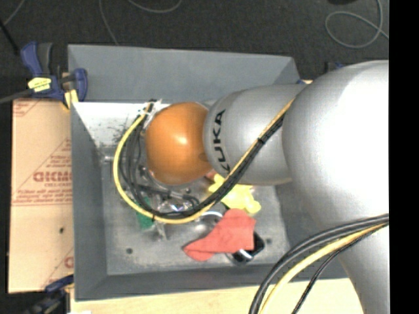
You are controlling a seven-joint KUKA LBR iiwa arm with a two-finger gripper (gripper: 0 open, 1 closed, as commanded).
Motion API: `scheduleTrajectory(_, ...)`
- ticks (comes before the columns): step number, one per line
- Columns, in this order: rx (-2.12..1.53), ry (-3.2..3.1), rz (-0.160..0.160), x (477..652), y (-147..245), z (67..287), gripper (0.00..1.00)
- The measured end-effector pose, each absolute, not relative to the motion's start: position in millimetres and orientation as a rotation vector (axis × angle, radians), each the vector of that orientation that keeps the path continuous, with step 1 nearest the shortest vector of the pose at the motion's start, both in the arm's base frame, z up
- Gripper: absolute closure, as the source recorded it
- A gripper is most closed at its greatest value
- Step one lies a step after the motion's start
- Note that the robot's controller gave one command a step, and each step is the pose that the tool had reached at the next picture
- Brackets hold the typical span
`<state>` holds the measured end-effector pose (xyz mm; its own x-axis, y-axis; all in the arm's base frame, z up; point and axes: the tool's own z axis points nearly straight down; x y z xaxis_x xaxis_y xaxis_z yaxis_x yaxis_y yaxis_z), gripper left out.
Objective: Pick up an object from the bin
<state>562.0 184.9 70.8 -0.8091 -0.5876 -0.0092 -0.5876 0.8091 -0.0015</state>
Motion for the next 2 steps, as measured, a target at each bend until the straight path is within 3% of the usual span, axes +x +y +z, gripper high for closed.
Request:
scheduleTrajectory(1, -1.537, 2.727, -0.001, 570.1, 182, 71, 0.00)
scheduleTrajectory(2, -1.666, 2.645, 0.001, 576.6, 194, 72, 1.00)
